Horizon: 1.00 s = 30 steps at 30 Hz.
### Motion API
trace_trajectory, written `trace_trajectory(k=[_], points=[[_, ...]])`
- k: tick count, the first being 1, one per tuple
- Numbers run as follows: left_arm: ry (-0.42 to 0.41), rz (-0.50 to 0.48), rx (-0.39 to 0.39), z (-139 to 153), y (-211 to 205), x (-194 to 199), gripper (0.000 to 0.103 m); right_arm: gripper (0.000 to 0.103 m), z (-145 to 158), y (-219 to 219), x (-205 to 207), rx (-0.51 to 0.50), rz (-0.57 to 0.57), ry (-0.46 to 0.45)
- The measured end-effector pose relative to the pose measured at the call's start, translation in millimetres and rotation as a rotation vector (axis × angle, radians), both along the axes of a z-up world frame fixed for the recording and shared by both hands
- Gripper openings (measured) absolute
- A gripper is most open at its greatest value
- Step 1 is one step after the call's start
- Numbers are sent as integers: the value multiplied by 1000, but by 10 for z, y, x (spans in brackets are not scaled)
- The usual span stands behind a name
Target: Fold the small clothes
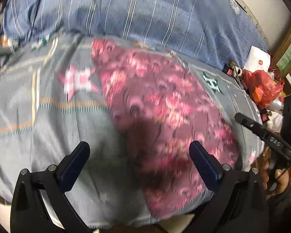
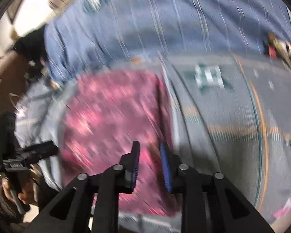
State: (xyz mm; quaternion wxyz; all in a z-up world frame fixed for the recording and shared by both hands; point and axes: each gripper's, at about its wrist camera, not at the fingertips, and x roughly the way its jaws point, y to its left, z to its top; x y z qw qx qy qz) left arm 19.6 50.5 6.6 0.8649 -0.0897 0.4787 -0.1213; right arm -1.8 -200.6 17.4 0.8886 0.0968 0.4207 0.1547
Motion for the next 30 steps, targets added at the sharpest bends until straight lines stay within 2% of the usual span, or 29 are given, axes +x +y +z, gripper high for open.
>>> trace_trajectory(k=[2,3,5,6,8,9,10,12,13,14,16,17,18,21,27,30], points=[[16,0,44,-96,-104,109,102,32,63,115,52,9,16,-69],[39,3,77,-195,-158,173,102,31,7,195,113,10,43,-70],[108,12,125,-417,-214,281,103,29,-228,293,255,-26,58,1],[119,24,97,-450,-186,289,103,30,-387,338,327,-63,52,57],[145,64,27,-466,-105,284,103,31,-412,326,288,-55,34,28],[148,63,23,-470,-94,287,103,31,-363,326,265,-59,29,43],[146,55,25,-476,-90,293,103,31,-294,322,226,-57,25,44],[141,58,24,-474,-74,286,103,40,-182,311,150,-52,31,13],[140,64,22,-472,-70,278,103,56,-161,294,123,-64,32,7],[139,67,22,-475,-69,284,103,67,-193,288,119,-83,28,12],[142,65,28,-476,-73,287,103,67,-424,346,187,-152,21,92],[140,68,29,-468,-67,283,103,70,-535,345,232,-154,23,136],[140,67,34,-460,-60,273,103,71,-539,290,194,-107,-10,113],[136,66,49,-433,-45,203,103,71,-511,260,211,-91,-28,152],[74,47,127,-290,-19,8,103,74,-395,209,97,-203,-73,166],[9,54,191,-200,29,-157,103,85,-331,212,-35,-247,-74,161]])
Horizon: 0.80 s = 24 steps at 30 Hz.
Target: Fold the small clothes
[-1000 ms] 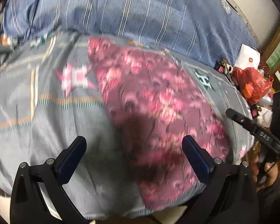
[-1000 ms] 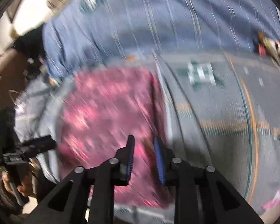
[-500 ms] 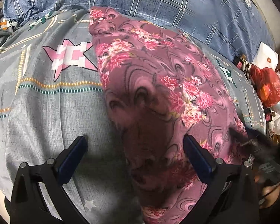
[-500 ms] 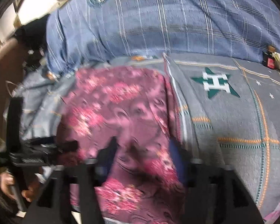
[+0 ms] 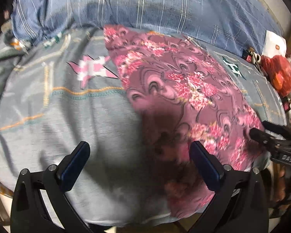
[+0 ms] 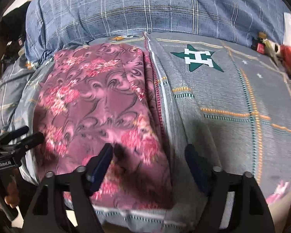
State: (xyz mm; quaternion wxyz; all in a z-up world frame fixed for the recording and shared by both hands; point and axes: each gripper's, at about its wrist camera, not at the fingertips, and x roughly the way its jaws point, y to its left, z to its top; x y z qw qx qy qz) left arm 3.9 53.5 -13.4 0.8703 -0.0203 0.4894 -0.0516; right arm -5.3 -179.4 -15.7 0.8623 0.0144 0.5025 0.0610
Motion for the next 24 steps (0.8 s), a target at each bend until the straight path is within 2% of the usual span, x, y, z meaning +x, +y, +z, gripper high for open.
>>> trace_trajectory(k=[1,6,9,14,19,24], points=[[-17,3,21,13,4,-34,103,89,29,27,-48,-14,7,-8],[-114,3,163,113,-47,-234,103,93,171,225,-281,-104,45,-91],[-136,-5,216,128,-98,-317,103,95,230,313,-378,-149,56,-129],[-128,-21,222,99,-153,-392,103,102,284,412,-516,-194,81,-169],[-109,-42,200,87,-216,-463,103,102,356,399,-618,-197,67,-208],[-95,-56,170,90,-281,-546,103,102,383,352,-656,-192,49,-208]])
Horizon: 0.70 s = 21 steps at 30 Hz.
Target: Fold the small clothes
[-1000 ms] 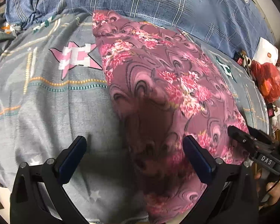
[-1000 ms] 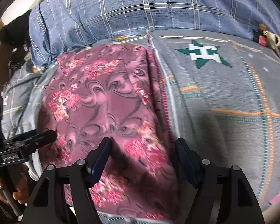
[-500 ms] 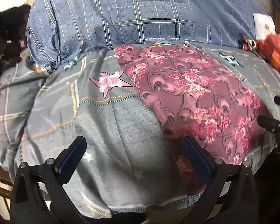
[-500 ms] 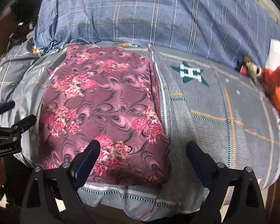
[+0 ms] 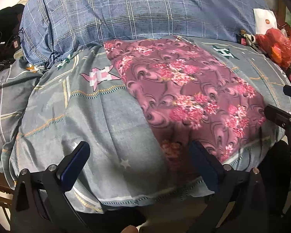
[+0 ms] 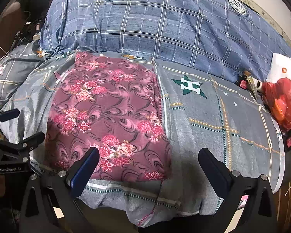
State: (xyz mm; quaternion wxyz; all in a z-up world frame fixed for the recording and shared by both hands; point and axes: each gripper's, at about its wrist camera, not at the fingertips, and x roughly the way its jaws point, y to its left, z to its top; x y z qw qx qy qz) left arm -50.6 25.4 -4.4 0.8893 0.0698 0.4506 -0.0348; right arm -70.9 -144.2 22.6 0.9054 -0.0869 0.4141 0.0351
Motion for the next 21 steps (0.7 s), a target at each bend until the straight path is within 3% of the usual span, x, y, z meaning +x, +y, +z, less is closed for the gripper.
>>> trace_trajectory(k=[11,17,21], points=[[4,-36,-4,46,-125,-95,103,102,8,-57,-31,14,-22,0],[9,-65,-72,98,-167,-152,103,102,-19,-81,-26,20,-30,11],[-26,-99,-46,155,-249,-216,103,102,-36,-86,-18,22,-35,19]])
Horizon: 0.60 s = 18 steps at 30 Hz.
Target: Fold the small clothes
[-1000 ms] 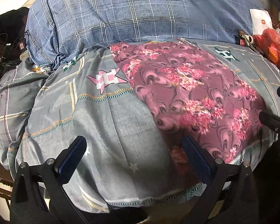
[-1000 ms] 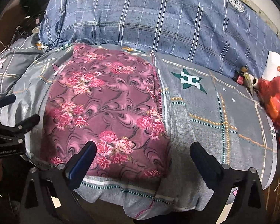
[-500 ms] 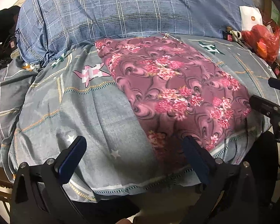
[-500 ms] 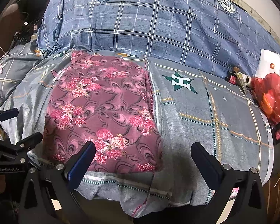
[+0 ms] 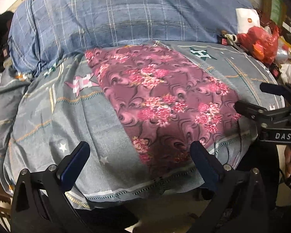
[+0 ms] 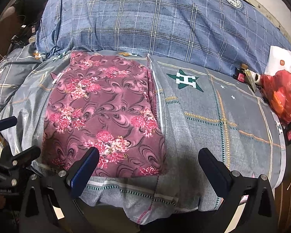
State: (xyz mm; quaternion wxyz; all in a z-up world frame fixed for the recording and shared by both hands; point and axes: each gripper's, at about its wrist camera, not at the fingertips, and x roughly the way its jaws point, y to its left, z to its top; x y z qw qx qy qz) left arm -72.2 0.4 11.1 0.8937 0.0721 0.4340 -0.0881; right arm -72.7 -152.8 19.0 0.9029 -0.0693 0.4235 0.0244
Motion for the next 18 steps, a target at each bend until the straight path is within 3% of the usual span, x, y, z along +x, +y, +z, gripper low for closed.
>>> trace_trajectory(k=[18], points=[[17,-8,19,-35,-62,-21,103,102,-11,-147,9,-2,-38,3]])
